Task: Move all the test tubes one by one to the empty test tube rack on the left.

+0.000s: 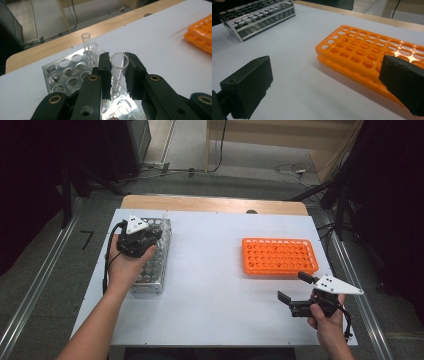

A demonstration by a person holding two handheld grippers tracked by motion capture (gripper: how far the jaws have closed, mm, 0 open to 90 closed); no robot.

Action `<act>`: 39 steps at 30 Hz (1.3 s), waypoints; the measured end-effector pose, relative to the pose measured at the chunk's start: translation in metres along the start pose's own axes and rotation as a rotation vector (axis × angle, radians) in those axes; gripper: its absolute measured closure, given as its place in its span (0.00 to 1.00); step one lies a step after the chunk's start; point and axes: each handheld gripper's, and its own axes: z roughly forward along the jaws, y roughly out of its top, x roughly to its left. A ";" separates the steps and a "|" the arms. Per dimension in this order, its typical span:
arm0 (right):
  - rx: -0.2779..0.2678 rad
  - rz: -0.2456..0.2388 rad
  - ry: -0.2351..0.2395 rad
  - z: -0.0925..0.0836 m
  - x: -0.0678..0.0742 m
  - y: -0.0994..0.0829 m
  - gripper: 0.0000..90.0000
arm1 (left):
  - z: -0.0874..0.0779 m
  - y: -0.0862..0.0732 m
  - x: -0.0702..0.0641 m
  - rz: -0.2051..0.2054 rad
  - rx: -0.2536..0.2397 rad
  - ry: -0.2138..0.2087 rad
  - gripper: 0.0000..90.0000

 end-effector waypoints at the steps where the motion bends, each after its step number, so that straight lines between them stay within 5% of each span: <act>1: 0.001 -0.002 -0.002 0.000 0.000 0.000 0.00 | 0.002 -0.001 0.000 -0.007 0.006 0.003 0.85; 26: 0.008 0.001 -0.013 0.001 -0.002 -0.001 0.00 | 0.019 -0.016 -0.005 -0.097 0.077 0.019 0.82; 39: 0.008 0.006 -0.013 0.001 -0.004 -0.002 0.00 | 0.009 -0.016 -0.006 -0.123 0.036 0.019 0.48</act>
